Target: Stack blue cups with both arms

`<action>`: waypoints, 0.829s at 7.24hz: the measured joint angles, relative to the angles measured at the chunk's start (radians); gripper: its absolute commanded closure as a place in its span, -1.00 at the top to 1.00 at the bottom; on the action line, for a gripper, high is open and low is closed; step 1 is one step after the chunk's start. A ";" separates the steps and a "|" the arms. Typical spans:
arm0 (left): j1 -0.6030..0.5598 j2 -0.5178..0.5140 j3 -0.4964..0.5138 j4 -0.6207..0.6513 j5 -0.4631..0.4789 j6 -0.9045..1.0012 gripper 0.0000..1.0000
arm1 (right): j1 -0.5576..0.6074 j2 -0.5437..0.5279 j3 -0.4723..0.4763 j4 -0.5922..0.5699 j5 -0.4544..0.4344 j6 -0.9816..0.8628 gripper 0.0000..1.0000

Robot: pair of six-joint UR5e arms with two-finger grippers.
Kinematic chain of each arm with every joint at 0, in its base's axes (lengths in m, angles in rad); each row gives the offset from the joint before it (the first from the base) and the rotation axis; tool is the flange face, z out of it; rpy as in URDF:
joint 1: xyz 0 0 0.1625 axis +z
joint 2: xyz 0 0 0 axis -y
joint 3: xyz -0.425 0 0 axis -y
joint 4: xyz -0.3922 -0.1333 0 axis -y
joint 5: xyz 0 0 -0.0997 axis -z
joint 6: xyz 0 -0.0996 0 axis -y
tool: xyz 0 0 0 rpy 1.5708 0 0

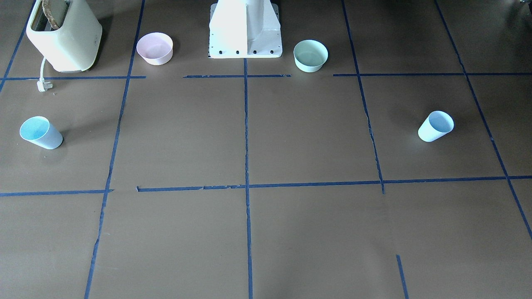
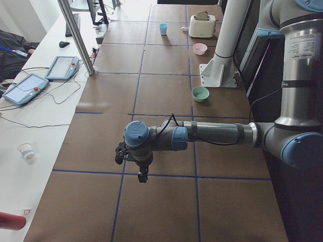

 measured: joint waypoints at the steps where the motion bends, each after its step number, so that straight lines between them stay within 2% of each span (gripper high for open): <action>1: 0.000 0.000 -0.001 0.000 -0.001 -0.001 1.00 | 0.000 0.001 0.000 0.000 -0.001 0.000 0.99; 4: 0.002 -0.002 -0.017 0.000 -0.003 -0.006 1.00 | 0.001 0.007 0.001 -0.001 -0.001 0.000 0.99; 6: 0.067 -0.006 -0.085 -0.020 -0.024 -0.113 1.00 | 0.001 0.011 0.003 -0.001 -0.001 0.000 0.99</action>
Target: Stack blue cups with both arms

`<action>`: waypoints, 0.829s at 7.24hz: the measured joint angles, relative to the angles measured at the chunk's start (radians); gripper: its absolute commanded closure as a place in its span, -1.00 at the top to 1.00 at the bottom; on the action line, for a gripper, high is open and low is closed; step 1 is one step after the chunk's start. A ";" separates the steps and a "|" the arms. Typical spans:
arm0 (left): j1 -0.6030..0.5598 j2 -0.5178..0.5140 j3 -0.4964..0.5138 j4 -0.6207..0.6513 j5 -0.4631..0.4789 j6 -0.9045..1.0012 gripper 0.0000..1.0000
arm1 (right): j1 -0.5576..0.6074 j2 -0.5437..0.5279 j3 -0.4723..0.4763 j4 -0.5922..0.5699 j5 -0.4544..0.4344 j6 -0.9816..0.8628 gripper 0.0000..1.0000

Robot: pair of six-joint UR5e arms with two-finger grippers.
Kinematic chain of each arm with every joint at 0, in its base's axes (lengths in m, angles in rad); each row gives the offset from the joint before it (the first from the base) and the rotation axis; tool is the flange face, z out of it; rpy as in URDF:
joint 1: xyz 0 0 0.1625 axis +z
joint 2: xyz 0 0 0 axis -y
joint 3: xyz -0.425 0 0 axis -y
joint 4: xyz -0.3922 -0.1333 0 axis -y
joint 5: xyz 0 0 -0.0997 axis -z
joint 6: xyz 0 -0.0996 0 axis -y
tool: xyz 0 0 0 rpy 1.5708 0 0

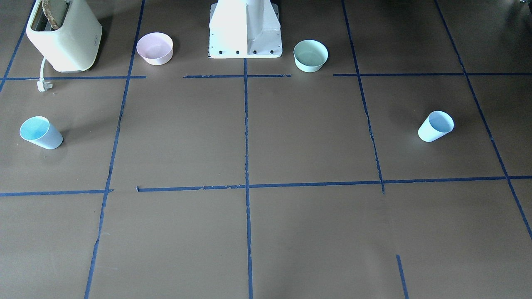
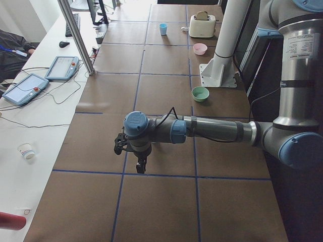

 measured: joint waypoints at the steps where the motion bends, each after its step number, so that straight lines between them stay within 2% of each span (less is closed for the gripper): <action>1: 0.071 0.001 -0.048 -0.049 -0.007 -0.144 1.00 | 0.000 0.001 0.002 0.000 0.000 0.000 0.99; 3: 0.206 0.009 -0.073 -0.206 -0.004 -0.414 1.00 | 0.000 0.003 0.002 0.001 -0.001 0.000 0.99; 6: 0.315 0.012 0.044 -0.476 0.020 -0.629 1.00 | 0.001 0.004 0.003 0.000 -0.001 0.000 0.99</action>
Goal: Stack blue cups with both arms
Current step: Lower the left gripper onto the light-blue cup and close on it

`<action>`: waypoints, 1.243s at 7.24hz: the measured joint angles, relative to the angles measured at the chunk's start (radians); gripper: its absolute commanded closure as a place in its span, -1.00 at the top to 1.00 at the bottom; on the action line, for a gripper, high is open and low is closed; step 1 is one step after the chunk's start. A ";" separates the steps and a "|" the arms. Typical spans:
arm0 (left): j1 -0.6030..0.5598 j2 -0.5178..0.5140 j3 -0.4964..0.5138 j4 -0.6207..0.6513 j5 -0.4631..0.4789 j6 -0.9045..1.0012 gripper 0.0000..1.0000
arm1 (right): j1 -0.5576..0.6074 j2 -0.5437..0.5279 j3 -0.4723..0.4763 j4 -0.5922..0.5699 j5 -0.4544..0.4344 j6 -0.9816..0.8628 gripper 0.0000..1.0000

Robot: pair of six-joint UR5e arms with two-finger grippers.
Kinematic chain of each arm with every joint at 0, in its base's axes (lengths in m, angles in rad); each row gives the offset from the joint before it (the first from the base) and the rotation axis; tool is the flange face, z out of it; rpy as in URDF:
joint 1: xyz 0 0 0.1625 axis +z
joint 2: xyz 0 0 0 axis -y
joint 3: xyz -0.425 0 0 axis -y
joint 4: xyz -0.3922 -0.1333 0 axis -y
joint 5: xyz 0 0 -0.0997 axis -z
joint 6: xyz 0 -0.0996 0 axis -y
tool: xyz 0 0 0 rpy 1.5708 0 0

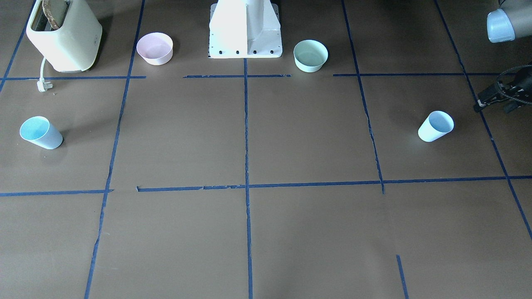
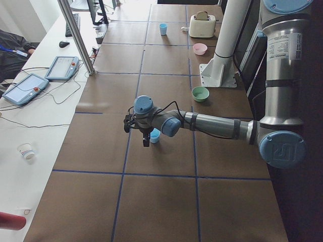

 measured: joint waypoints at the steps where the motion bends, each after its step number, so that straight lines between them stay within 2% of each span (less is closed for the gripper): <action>1: 0.035 0.000 0.040 -0.087 0.017 -0.068 1.00 | 0.000 0.000 0.000 0.000 0.000 0.000 0.99; 3: 0.093 -0.001 0.090 -0.173 0.062 -0.134 1.00 | 0.000 0.000 0.000 0.000 -0.001 0.000 0.99; 6: 0.131 -0.001 0.102 -0.188 0.073 -0.145 0.99 | 0.001 0.000 0.001 0.001 -0.001 0.000 0.99; 7: 0.140 -0.001 0.102 -0.188 0.074 -0.145 0.31 | 0.002 0.000 0.001 0.001 -0.001 0.000 0.99; 8: 0.145 -0.001 0.102 -0.188 0.073 -0.145 -0.54 | 0.003 0.000 0.001 0.001 -0.001 0.000 0.99; 9: 0.147 -0.001 0.102 -0.189 0.073 -0.146 -0.85 | 0.004 0.000 0.001 0.001 -0.001 0.000 0.99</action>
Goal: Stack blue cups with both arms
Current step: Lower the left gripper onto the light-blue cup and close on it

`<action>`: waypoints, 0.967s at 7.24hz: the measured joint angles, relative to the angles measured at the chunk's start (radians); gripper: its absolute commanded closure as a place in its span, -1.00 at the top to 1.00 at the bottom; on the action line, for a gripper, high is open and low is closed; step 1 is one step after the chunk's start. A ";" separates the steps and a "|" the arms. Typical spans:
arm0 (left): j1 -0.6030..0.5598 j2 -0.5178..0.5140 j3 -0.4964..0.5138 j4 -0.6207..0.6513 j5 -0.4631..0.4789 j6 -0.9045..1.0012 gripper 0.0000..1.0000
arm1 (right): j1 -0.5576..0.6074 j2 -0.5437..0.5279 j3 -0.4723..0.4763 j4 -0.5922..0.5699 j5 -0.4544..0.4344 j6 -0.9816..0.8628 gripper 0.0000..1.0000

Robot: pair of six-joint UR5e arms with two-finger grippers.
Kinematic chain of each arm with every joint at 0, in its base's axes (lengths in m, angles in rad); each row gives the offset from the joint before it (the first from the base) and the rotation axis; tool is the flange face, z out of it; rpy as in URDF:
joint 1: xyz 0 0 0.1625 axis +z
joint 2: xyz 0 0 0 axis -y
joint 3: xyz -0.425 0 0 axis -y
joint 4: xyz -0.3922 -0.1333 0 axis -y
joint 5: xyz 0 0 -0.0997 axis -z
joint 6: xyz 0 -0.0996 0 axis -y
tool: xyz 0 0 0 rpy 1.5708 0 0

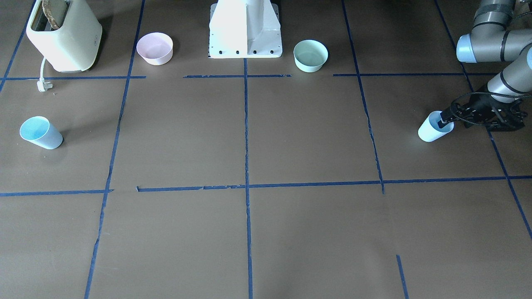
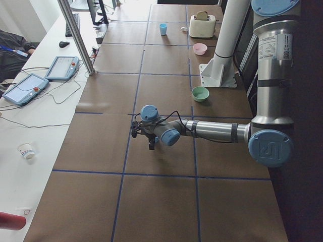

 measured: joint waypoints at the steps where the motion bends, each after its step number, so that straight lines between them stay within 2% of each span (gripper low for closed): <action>1: 0.000 0.000 -0.001 0.000 0.000 0.000 -0.97 | 0.000 0.000 0.000 0.000 0.000 0.000 0.99; 5: -0.003 -0.002 -0.060 0.037 -0.035 -0.006 -1.00 | 0.001 0.000 0.003 0.000 0.000 0.000 0.99; 6: -0.006 -0.010 -0.111 0.103 -0.061 -0.007 -1.00 | 0.003 0.000 0.004 0.000 0.000 0.000 0.99; 7: -0.008 -0.033 -0.189 0.222 -0.074 -0.008 -1.00 | 0.005 0.000 0.005 0.001 0.001 0.000 0.99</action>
